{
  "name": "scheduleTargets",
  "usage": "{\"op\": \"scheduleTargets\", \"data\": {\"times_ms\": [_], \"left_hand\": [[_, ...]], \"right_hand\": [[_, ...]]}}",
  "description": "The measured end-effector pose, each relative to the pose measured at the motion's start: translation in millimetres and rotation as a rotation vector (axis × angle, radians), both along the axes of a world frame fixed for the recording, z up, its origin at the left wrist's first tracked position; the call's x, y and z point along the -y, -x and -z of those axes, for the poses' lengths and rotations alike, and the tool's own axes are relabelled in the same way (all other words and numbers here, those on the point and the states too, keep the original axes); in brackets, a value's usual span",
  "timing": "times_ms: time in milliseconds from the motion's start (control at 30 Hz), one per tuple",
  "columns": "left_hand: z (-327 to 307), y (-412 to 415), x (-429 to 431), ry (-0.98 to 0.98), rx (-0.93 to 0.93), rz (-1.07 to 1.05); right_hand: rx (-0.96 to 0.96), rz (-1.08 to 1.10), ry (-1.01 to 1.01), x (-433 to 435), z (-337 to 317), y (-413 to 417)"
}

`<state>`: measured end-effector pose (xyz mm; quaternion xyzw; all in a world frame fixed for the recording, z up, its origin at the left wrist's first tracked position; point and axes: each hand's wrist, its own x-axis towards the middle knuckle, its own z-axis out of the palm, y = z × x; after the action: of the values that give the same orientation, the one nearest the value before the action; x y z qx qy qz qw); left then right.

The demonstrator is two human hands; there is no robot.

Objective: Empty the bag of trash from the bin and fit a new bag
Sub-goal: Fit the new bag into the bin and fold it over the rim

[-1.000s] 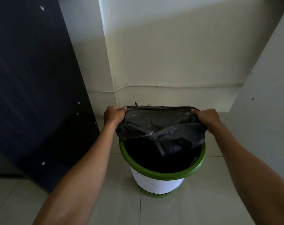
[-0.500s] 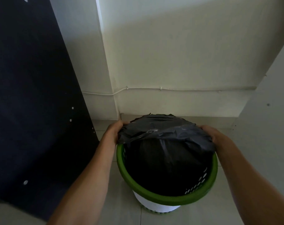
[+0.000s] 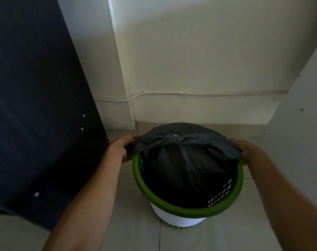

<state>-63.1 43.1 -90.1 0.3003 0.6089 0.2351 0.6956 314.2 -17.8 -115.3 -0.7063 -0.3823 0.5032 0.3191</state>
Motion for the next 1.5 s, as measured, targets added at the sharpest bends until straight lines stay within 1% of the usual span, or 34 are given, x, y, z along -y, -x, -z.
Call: {"op": "scheduleTargets", "data": {"times_ms": [33,100,133,200,233,333,433,533,667,767,800,900,1000,1067,1267,1367,1500], "left_hand": [[1,8,0,-0.008,0.035,-0.046],[-5,26,9,-0.004,0.074,-0.052],[-13,31,18,-0.013,0.061,-0.037],[-21,38,32,0.001,0.104,-0.008],[-21,42,34,-0.004,0.125,-0.001],[-35,48,55,-0.025,0.114,-0.065],[-42,47,71,0.022,0.087,-0.112],[-50,40,92,0.027,0.072,-0.058],[-58,43,103,0.033,0.075,-0.033],[-54,47,108,0.073,0.081,-0.071],[-52,46,112,0.067,0.089,-0.077],[-48,43,124,-0.011,0.139,-0.057],[-46,49,134,-0.070,0.184,0.023],[-43,53,138,-0.054,0.187,0.048],[-37,47,154,0.070,0.108,-0.083],[-36,40,162,0.130,0.043,-0.054],[-38,30,172,0.122,-0.022,-0.031]], "right_hand": [[-0.083,0.018,0.034,9,-12,2],[-0.253,0.065,0.041,24,-29,-1],[-0.322,0.147,0.071,29,-33,-5],[-0.399,0.319,0.097,44,-38,-10],[-0.412,0.357,0.090,53,-44,-11],[-0.407,0.383,0.080,75,-61,-13],[-0.319,0.373,0.148,94,-77,-13],[-0.166,0.319,0.202,111,-89,-5],[-0.098,0.262,0.240,127,-97,-4],[-0.029,0.217,0.337,136,-93,-6],[-0.003,0.208,0.344,138,-90,-5],[0.059,0.182,0.275,140,-80,3],[0.053,0.158,0.246,143,-79,14],[0.048,0.129,0.268,144,-83,17],[0.068,0.054,0.350,153,-91,18],[0.061,0.052,0.366,158,-91,25],[0.025,0.077,0.366,163,-93,32]]}}
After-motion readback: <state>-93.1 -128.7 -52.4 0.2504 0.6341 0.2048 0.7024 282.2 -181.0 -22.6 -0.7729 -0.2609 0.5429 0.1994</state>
